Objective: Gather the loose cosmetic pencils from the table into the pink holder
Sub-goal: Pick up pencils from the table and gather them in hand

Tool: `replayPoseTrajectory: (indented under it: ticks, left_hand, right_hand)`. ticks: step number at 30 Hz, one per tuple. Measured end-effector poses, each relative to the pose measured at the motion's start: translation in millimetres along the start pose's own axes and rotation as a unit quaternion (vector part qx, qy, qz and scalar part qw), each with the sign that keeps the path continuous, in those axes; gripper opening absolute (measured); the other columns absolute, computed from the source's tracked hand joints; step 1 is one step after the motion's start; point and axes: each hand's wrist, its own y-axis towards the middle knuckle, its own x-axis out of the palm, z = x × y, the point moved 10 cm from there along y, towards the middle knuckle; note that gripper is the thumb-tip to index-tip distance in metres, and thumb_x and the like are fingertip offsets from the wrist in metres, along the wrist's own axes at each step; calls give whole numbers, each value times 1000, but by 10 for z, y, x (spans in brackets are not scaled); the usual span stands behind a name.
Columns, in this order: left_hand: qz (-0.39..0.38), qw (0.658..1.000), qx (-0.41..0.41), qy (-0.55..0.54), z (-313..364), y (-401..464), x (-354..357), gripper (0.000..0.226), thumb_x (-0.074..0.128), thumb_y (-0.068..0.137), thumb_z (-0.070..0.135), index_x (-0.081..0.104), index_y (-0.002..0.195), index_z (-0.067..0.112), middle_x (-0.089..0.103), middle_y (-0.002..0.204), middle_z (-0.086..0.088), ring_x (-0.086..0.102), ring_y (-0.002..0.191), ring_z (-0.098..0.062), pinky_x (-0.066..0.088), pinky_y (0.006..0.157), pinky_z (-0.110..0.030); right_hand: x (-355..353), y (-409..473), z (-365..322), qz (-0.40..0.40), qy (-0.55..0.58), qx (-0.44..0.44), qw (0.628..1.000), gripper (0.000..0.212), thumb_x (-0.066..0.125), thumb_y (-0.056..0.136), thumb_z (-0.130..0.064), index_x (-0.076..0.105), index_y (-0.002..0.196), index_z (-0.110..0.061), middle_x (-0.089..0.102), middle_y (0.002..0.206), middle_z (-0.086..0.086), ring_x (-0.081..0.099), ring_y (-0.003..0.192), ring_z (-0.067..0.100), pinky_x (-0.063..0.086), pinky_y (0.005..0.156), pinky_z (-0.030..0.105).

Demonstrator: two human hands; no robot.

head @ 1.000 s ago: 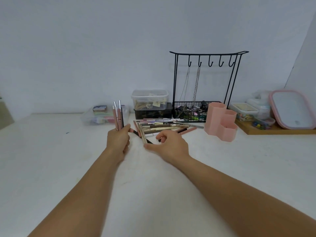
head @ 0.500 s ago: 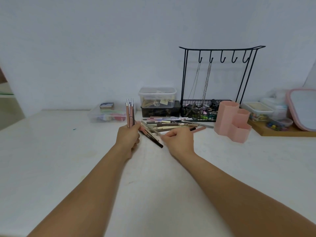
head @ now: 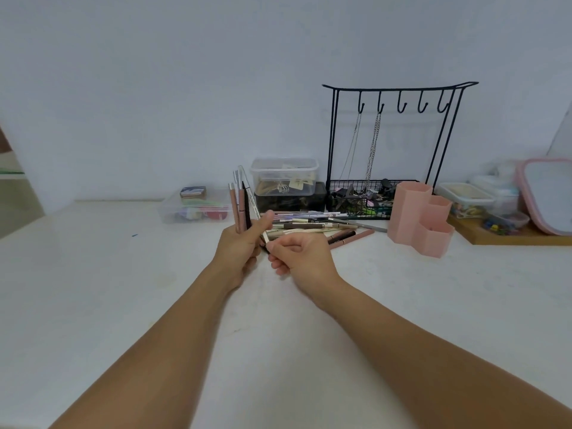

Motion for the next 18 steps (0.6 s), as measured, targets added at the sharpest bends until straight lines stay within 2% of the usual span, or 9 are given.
replayPoseTrajectory:
  ticks: [2, 5, 7, 8, 11, 13, 16, 18]
  left_hand:
    - [-10, 1000, -8, 1, -23, -7, 40, 34, 83, 73, 46, 64, 64, 19, 39, 45, 5, 29, 38, -11, 22, 38, -19]
    - [6, 1000, -6, 22, -48, 5, 54, 32, 68, 85, 25, 56, 55, 21, 46, 47, 1, 35, 40, -13, 25, 38, -19]
    - [56, 998, 0, 22, -17, 8, -60, 26, 59, 85, 22, 52, 59, 20, 51, 51, -1, 40, 40, -14, 28, 39, -19]
    - [86, 996, 5, 19, 8, 10, -148, 25, 56, 85, 22, 51, 61, 20, 54, 51, -1, 43, 39, -14, 31, 39, -19]
    - [154, 988, 24, 20, 75, 8, -414, 21, 54, 90, 27, 52, 70, 19, 57, 50, 3, 62, 45, -15, 42, 39, -20]
    - [179, 984, 24, 10, 65, 3, -516, 23, 53, 94, 30, 54, 75, 18, 58, 52, 4, 72, 54, -15, 46, 39, -20]
    - [178, 984, 14, -7, 30, 21, -517, 24, 51, 96, 31, 54, 77, 17, 66, 54, 0, 74, 60, -18, 47, 39, -21]
    - [167, 986, 10, 3, 17, 43, -487, 23, 49, 97, 30, 55, 78, 18, 69, 54, -1, 74, 58, -18, 45, 38, -20]
  right_hand:
    - [21, 17, 32, -8, -25, -2, 1000, 14, 74, 88, -11, 76, 75, -17, 70, 63, 5, 61, 55, 13, 49, 50, 24]
    - [-17, 29, -80, 13, -124, -68, 990, 14, 76, 85, -12, 75, 74, -21, 69, 63, -6, 56, 54, 0, 46, 55, 16]
    - [-22, 8, -241, 30, -257, -141, 956, 6, 76, 86, -20, 76, 81, -24, 68, 75, -13, 55, 63, -4, 41, 63, 12]
    - [-9, -5, -290, 28, -315, -159, 935, 3, 74, 87, -26, 77, 86, -25, 67, 82, -13, 54, 68, -3, 41, 66, 14]
    - [-21, 12, -260, 7, -431, -140, 891, 12, 71, 88, -37, 76, 95, -28, 63, 91, -12, 54, 81, 5, 47, 72, 28]
    - [-60, 26, -193, -3, -442, -106, 891, 14, 75, 85, -36, 75, 95, -26, 63, 88, -11, 56, 81, 10, 47, 71, 29]
    - [-156, 51, -144, 13, -412, -75, 908, 12, 79, 82, -27, 76, 92, -22, 68, 79, -6, 61, 74, 12, 47, 67, 27]
    - [-166, 55, -134, 11, -415, -69, 907, 10, 78, 83, -24, 77, 91, -18, 69, 78, -4, 61, 74, 13, 49, 67, 27]
